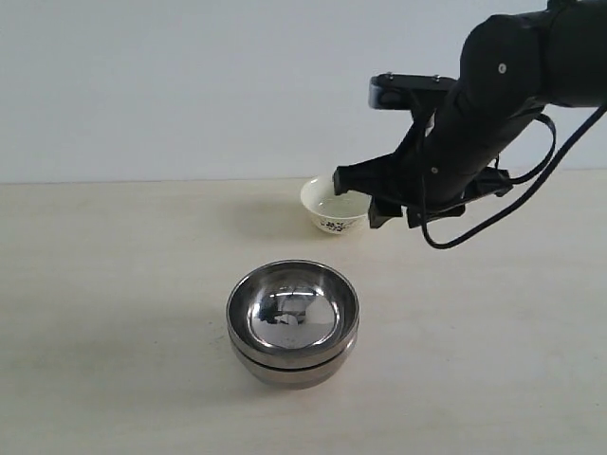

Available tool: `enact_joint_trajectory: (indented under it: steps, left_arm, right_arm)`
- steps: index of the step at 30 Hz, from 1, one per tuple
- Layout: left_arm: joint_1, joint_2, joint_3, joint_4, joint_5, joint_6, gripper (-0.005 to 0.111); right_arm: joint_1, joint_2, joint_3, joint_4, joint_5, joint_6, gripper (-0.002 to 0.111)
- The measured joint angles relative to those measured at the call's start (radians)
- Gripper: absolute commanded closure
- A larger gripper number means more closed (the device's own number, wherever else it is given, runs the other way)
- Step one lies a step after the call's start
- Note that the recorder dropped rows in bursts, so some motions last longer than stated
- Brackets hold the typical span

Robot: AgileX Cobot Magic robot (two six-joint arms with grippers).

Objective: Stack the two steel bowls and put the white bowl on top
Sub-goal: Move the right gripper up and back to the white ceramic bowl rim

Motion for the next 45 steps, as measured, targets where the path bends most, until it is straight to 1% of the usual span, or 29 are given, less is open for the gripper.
enact_joint_trajectory:
  steps: [3, 6, 16, 23, 27, 32, 45]
  left_arm:
    - [0.000, 0.000, 0.000, 0.000, 0.000, 0.000, 0.103]
    - [0.000, 0.000, 0.000, 0.000, 0.000, 0.000, 0.103]
    - [0.000, 0.000, 0.000, 0.000, 0.001, 0.000, 0.103]
    - [0.000, 0.000, 0.000, 0.000, 0.001, 0.000, 0.103]
    - [0.000, 0.000, 0.000, 0.000, 0.001, 0.000, 0.103]
    - [0.000, 0.000, 0.000, 0.000, 0.001, 0.000, 0.103]
    - [0.000, 0.000, 0.000, 0.000, 0.001, 0.000, 0.103]
  right_arm:
    - [-0.080, 0.023, 0.000, -0.005, -0.064, 0.019, 0.068]
    - [-0.110, 0.058, -0.020, -0.008, -0.099, 0.014, 0.068]
    - [-0.117, 0.284, -0.347, -0.009, -0.026, -0.015, 0.068]
    - [-0.123, 0.480, -0.611, -0.011, 0.092, -0.017, 0.068]
    - [-0.143, 0.562, -0.709, -0.009, 0.120, -0.019, 0.068]
    - [-0.172, 0.623, -0.757, -0.003, 0.114, -0.017, 0.068]
    - [-0.172, 0.725, -0.767, 0.102, 0.008, -0.042, 0.068]
